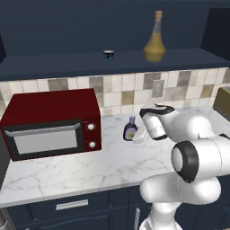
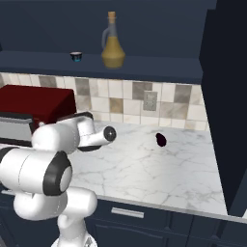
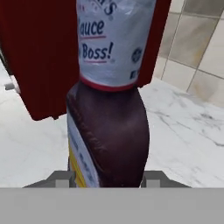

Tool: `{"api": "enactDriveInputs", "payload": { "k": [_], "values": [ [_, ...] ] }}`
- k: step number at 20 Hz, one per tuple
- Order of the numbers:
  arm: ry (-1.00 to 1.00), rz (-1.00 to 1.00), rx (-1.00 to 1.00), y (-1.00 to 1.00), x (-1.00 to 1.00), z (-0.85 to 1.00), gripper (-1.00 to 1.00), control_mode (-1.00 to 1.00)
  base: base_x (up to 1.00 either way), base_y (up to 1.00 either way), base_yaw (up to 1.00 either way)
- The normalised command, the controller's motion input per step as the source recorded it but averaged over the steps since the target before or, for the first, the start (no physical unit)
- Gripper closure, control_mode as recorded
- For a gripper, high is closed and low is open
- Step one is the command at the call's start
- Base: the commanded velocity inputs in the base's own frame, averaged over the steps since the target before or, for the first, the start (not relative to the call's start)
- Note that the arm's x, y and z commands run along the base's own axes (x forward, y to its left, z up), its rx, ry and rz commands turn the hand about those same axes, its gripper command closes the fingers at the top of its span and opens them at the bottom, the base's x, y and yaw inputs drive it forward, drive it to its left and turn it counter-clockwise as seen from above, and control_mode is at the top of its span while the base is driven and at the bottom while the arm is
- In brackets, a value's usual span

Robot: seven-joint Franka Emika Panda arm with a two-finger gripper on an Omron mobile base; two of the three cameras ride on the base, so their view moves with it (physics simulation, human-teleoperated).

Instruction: Pick the oil and vinegar bottle and condiment bottle from the counter and place them in the cabinet.

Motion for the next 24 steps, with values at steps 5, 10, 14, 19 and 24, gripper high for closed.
{"api": "enactDriveInputs", "payload": {
  "k": [5,10,14,19,24],
  "values": [
    [0.24,-0.22,0.00,0.00,0.00,0.20,1.00,-1.00,0.00,0.00,0.00],
    [0.19,-0.19,0.00,0.00,0.00,0.33,1.00,-1.00,0.00,0.00,0.00],
    [0.18,-0.18,-0.02,0.00,-0.05,0.37,1.00,-1.00,0.00,0.00,0.00],
    [0.03,-0.15,-0.09,0.00,-0.40,0.49,1.00,-1.00,0.00,0.00,0.00],
    [0.00,-0.09,-0.13,0.00,-0.45,0.57,1.00,-1.00,0.00,0.00,0.00]
  ]
}}
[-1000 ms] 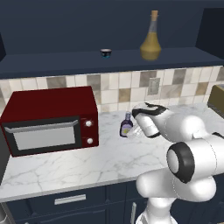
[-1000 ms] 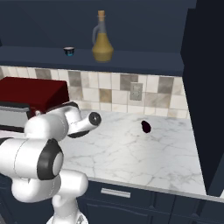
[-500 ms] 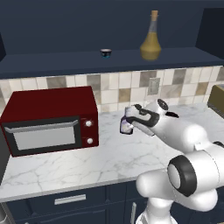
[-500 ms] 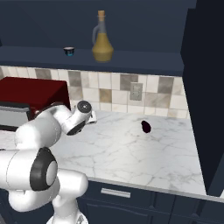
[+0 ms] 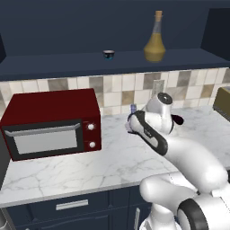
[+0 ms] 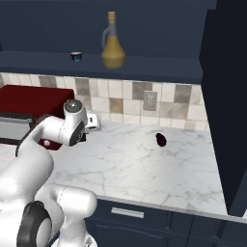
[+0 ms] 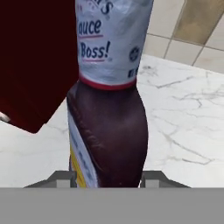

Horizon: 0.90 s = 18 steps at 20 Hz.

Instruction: Pick the oil and vinegar bottle and condiment bottle from the counter and place them in the cabinet.

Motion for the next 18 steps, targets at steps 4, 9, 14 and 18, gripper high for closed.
{"api": "enactDriveInputs", "payload": {
  "k": [4,9,14,18],
  "values": [
    [0.00,-0.08,-0.10,0.00,-0.35,0.61,1.00,-1.00,0.00,0.00,0.00],
    [-0.04,-0.04,-0.03,0.00,-0.41,0.68,1.00,-1.00,0.00,0.00,0.00],
    [-0.08,0.00,0.03,0.00,-0.42,0.75,1.00,-1.00,0.00,0.00,0.00],
    [-0.08,0.00,0.04,0.00,-0.35,0.71,1.00,-1.00,0.00,0.00,0.00]
  ]
}}
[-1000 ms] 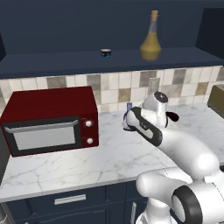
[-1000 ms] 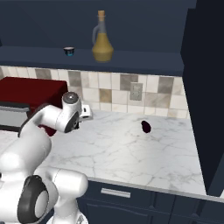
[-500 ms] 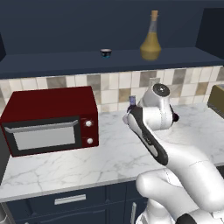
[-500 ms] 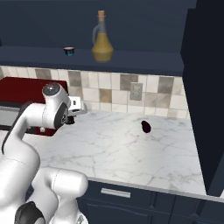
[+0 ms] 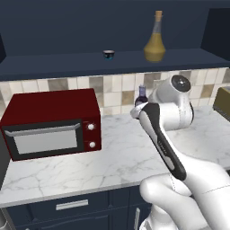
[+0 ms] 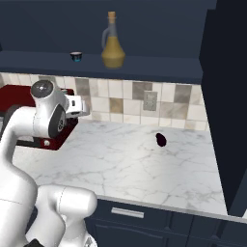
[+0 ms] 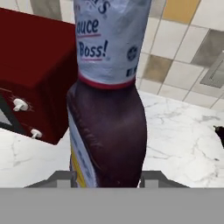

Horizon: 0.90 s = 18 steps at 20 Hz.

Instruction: Pick the oil and vinegar bottle and condiment bottle from the counter and place them in the cabinet.

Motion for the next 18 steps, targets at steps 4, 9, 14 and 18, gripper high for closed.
{"api": "enactDriveInputs", "payload": {
  "k": [4,9,14,18],
  "values": [
    [-0.06,0.00,0.05,0.05,-0.19,0.60,1.00,-1.00,0.00,0.00,0.00],
    [-0.02,-0.02,0.01,0.10,-0.08,0.62,1.00,-1.00,0.00,0.00,0.00],
    [-0.03,-0.07,0.00,0.17,0.00,0.58,1.00,-1.00,0.00,0.00,0.00],
    [-0.07,-0.04,0.05,0.23,0.00,0.40,1.00,-1.00,0.00,0.00,0.00]
  ]
}}
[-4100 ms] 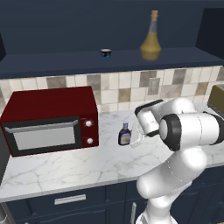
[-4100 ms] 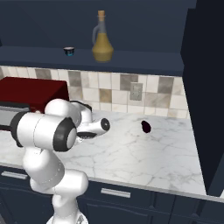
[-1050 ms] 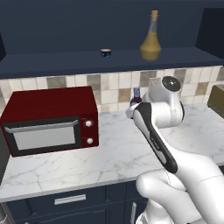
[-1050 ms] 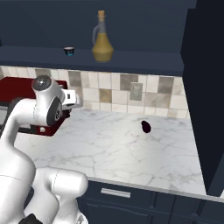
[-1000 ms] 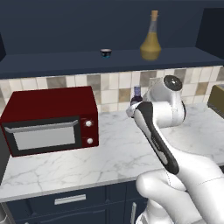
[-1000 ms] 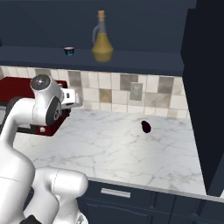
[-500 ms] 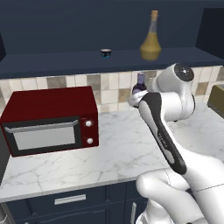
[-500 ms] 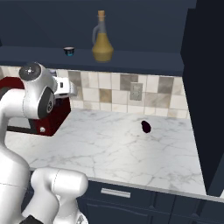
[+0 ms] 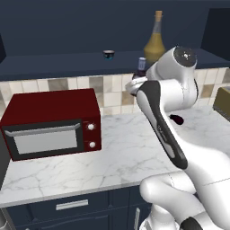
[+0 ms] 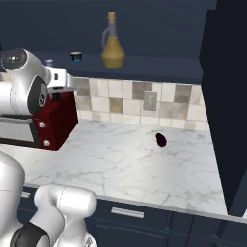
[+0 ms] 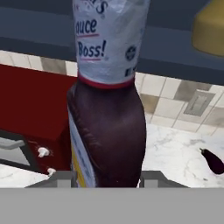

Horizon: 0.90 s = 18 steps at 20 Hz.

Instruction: Pick the oil and vinegar bottle and condiment bottle from the counter and place them in the cabinet.

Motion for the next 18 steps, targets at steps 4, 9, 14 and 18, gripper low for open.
{"api": "enactDriveInputs", "payload": {
  "k": [4,9,14,18],
  "values": [
    [-0.08,-0.02,0.10,0.24,0.00,0.32,1.00,-1.00,0.00,0.00,0.00],
    [-0.06,-0.03,0.11,0.16,0.05,0.23,1.00,-1.00,0.00,0.00,0.00],
    [-0.05,-0.03,0.07,0.10,0.06,0.12,1.00,-1.00,0.00,0.00,0.00],
    [-0.03,-0.03,0.02,0.10,0.16,0.19,1.00,-1.00,0.00,0.00,0.00]
  ]
}}
